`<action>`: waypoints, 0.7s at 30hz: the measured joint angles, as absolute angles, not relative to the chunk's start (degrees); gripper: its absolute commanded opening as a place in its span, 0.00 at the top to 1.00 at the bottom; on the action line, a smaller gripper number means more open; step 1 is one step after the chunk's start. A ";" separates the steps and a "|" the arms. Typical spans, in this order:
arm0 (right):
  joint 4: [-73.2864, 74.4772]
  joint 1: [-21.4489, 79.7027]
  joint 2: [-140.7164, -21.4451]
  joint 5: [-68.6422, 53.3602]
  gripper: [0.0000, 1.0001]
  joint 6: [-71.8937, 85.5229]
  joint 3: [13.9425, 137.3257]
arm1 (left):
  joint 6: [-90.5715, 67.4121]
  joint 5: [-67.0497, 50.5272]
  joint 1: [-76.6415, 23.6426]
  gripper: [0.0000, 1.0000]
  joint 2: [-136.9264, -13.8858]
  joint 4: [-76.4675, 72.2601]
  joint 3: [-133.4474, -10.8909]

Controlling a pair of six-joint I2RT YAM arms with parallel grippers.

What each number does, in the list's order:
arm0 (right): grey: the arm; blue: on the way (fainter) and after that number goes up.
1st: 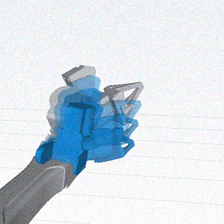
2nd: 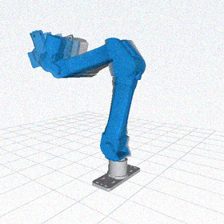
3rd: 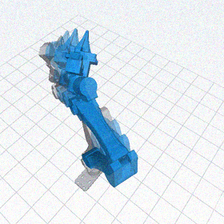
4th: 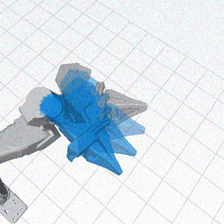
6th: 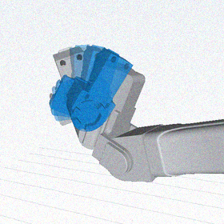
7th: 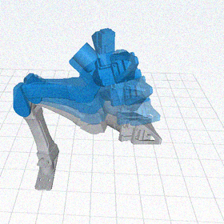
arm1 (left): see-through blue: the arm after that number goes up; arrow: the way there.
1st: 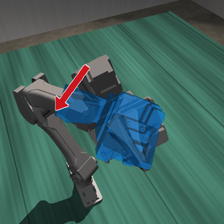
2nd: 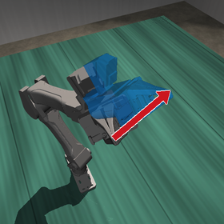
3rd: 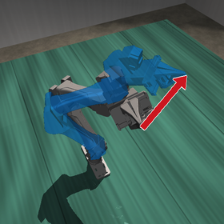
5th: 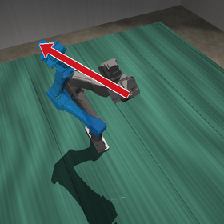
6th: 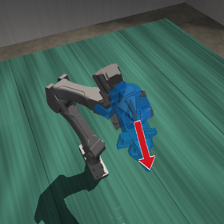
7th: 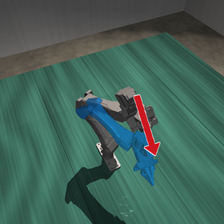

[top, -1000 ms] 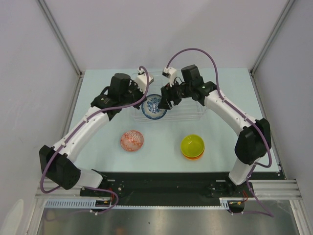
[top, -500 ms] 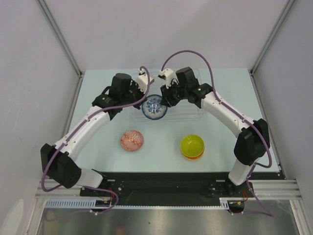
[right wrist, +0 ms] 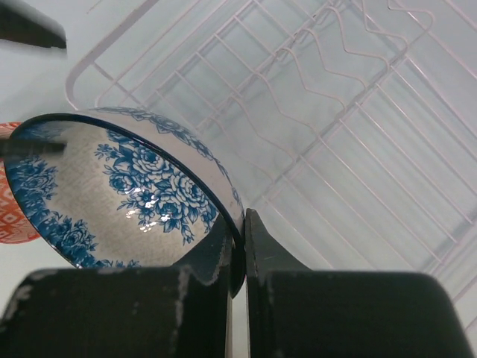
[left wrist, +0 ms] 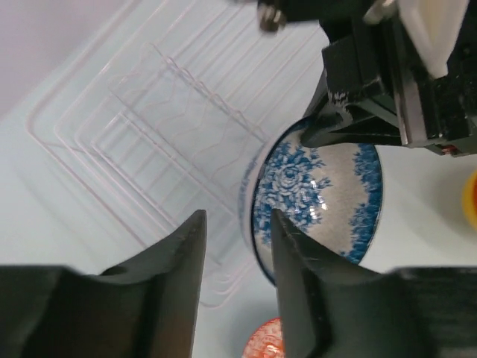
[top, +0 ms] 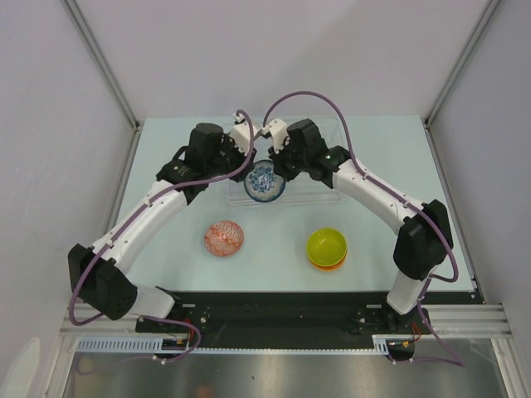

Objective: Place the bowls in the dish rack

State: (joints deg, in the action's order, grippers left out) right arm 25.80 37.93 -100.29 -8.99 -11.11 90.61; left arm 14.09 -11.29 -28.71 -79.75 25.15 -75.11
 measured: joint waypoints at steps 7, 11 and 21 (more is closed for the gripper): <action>25.32 39.22 -100.29 -4.01 1.00 -14.39 89.32 | 14.31 -6.57 -27.59 0.07 -76.40 21.45 -74.06; 23.70 39.44 -100.29 0.43 1.00 -17.19 89.25 | 14.66 -4.86 -24.18 0.06 -72.95 20.51 -73.01; 4.69 40.27 -103.63 18.15 1.00 -35.00 88.71 | 18.68 -3.14 -17.52 0.06 -64.86 20.75 -59.90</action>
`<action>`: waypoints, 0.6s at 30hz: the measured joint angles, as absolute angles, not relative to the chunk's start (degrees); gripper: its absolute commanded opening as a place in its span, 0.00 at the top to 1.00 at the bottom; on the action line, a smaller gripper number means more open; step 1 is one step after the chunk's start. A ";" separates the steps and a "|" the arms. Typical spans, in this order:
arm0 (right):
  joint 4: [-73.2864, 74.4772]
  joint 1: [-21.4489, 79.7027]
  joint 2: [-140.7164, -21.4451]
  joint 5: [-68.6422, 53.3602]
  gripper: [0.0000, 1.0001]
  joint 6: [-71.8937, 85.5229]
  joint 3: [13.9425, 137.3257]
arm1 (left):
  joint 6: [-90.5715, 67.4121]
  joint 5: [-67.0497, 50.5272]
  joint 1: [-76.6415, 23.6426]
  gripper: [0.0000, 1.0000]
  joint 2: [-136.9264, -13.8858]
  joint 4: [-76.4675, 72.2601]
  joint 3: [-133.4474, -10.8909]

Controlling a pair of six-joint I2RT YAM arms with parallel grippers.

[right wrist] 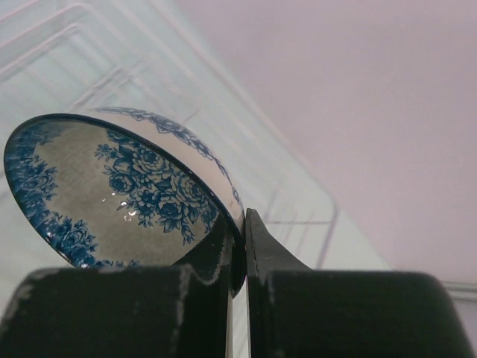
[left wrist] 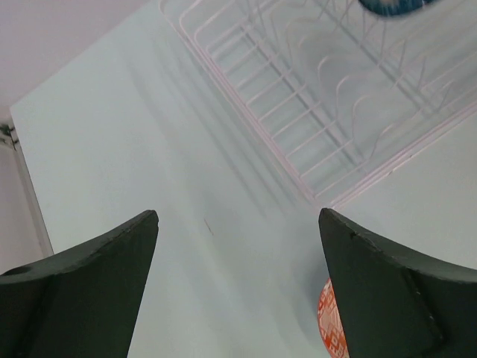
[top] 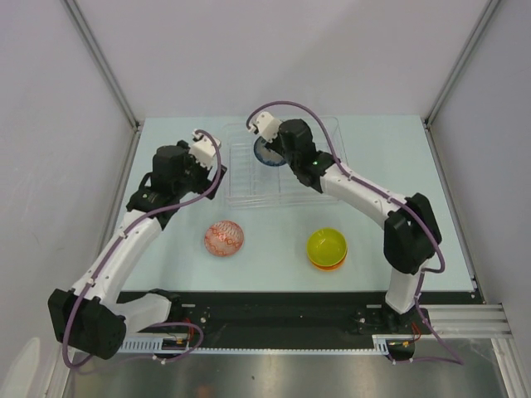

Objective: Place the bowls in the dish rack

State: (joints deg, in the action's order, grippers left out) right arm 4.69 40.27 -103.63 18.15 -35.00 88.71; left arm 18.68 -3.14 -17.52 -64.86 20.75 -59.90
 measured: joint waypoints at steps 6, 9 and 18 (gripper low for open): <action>-15.09 40.53 -112.55 26.09 1.00 -50.63 88.68 | 20.03 -3.07 -15.75 0.06 -61.73 21.98 -53.49; -25.41 40.53 -118.32 28.56 1.00 -58.92 88.75 | 20.18 -3.07 -15.59 0.06 -60.40 22.26 -52.18; -45.50 40.56 -133.03 30.37 1.00 -74.70 96.68 | 20.34 -3.14 -15.27 0.07 -59.86 23.05 -52.10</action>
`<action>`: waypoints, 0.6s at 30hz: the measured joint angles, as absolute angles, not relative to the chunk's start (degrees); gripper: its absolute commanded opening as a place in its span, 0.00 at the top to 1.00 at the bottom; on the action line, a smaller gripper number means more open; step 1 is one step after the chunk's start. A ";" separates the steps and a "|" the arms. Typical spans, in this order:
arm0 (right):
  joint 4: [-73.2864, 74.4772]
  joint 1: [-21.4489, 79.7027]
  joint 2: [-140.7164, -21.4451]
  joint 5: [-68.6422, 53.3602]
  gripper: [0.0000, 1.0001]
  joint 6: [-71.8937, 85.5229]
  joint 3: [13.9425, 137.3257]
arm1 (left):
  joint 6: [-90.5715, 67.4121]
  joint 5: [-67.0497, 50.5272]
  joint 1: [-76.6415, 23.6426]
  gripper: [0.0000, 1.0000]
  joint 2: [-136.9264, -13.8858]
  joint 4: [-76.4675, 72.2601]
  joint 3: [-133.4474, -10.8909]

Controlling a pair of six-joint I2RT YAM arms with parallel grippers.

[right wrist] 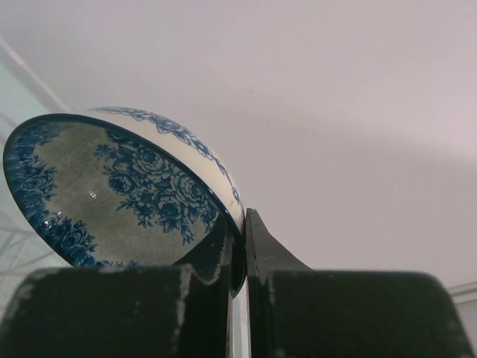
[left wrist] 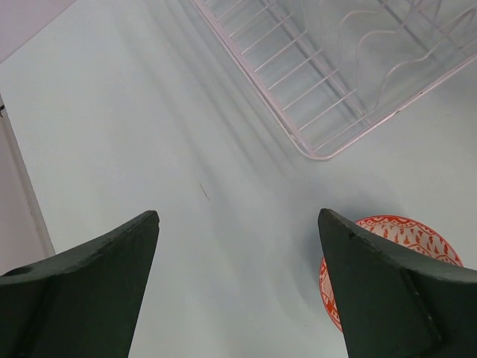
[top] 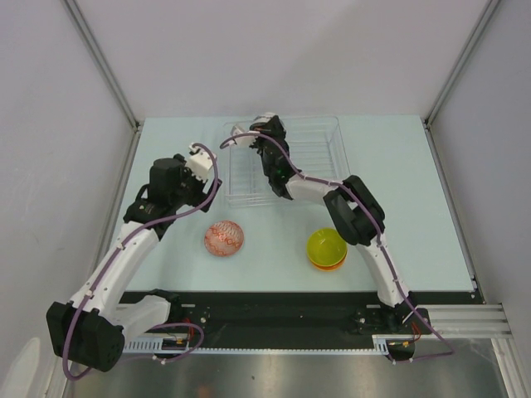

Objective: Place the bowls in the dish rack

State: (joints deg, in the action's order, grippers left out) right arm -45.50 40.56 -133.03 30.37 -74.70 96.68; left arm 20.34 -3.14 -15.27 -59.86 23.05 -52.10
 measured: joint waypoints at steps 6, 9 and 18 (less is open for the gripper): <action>-49.95 40.14 -134.39 30.20 1.00 -77.06 99.59 | 20.58 -3.18 -14.83 0.07 -59.86 22.94 -51.90; -50.11 39.88 -134.58 29.52 1.00 -77.69 99.92 | 20.58 -3.25 -14.76 0.07 -59.86 22.87 -51.59; -49.98 39.59 -139.81 28.29 1.00 -78.28 105.60 | 20.56 -3.53 -14.70 0.07 -59.86 22.90 -51.51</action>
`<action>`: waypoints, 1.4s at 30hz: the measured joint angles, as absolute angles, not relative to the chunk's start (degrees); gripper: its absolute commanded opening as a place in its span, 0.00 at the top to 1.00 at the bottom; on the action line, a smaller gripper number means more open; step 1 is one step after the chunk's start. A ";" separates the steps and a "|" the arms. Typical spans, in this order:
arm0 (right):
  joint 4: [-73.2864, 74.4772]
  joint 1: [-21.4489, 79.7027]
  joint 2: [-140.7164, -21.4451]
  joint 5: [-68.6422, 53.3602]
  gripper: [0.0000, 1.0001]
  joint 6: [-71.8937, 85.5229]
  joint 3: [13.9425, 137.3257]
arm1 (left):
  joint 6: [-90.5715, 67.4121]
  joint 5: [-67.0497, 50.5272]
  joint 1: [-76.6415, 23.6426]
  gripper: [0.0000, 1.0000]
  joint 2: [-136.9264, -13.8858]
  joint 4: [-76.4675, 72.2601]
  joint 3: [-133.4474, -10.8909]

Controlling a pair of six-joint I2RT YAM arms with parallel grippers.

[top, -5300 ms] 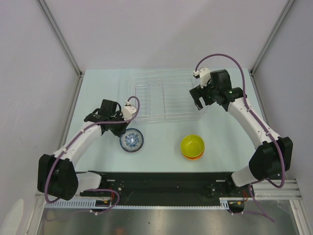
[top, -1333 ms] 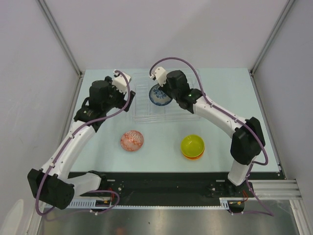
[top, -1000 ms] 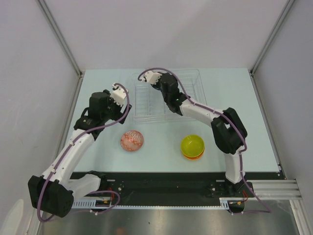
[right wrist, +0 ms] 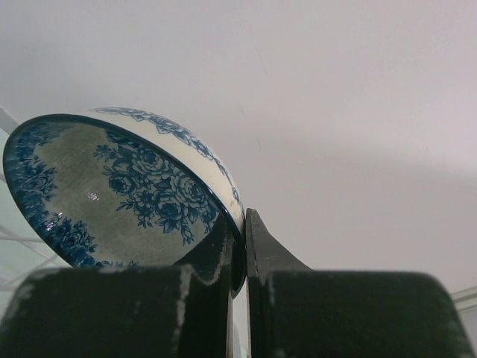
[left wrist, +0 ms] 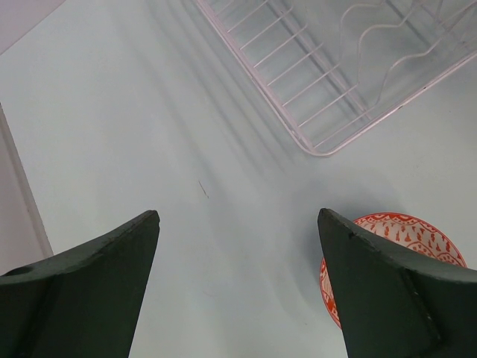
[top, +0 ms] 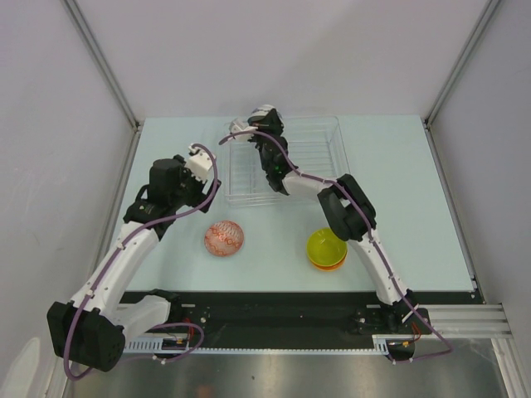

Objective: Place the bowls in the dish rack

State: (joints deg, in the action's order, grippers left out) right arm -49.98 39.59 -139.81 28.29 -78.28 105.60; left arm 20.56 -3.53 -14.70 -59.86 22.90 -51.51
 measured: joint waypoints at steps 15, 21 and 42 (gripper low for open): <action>-48.16 40.03 -142.96 27.92 1.00 -78.24 107.53 | 20.53 -4.27 -14.39 0.08 -59.86 23.33 -52.07; -48.27 40.36 -142.96 27.59 1.00 -78.26 105.75 | 20.53 -4.64 -14.20 0.08 -59.79 23.38 -52.07; -43.42 41.19 -140.68 25.63 0.74 -77.89 102.37 | 20.51 -4.75 -13.85 0.08 -59.24 23.68 -52.07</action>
